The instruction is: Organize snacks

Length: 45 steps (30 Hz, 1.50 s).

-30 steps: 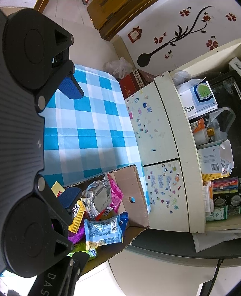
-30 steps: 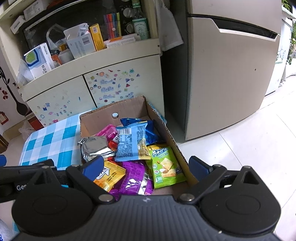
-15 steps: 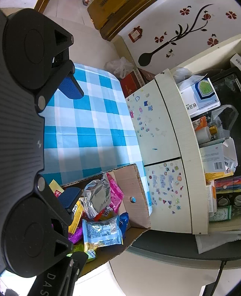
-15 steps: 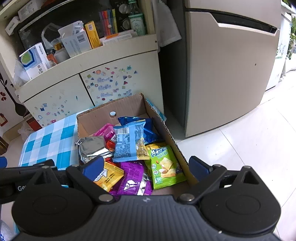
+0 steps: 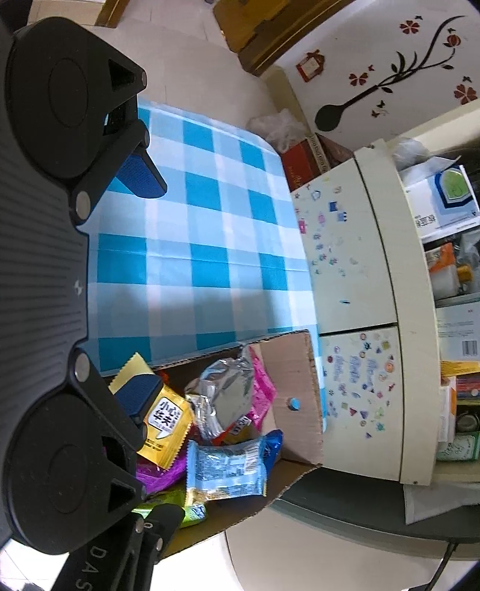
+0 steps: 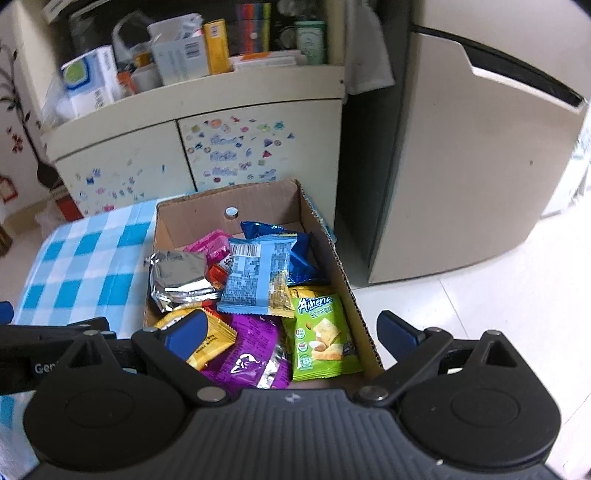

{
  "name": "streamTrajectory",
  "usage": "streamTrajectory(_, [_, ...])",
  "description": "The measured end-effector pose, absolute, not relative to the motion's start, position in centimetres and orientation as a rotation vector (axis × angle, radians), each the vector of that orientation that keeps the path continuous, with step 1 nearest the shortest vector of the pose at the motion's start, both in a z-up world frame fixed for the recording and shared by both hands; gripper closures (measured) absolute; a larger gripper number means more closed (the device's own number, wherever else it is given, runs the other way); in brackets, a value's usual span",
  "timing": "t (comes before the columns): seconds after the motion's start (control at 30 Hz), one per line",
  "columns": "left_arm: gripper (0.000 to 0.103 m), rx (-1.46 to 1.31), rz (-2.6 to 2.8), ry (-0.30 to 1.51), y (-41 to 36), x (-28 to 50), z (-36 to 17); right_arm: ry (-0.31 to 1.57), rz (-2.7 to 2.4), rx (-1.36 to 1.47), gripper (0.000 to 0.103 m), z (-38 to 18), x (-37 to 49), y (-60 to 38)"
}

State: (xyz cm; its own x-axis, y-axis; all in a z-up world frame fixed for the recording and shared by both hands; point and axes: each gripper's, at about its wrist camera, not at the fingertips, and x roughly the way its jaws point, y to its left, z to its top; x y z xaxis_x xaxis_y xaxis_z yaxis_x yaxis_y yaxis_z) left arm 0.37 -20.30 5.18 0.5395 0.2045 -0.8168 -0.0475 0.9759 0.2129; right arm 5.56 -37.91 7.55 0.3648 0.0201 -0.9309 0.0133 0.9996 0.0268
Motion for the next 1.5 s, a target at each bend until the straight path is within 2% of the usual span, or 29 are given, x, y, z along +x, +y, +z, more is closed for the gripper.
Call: streamTrajectory(1.5, [0.0,0.076,0.199,1.018,-18.4,-0.5,4.9,1.201,0.154,-0.106,0.005,6.8,5.9,-36.4])
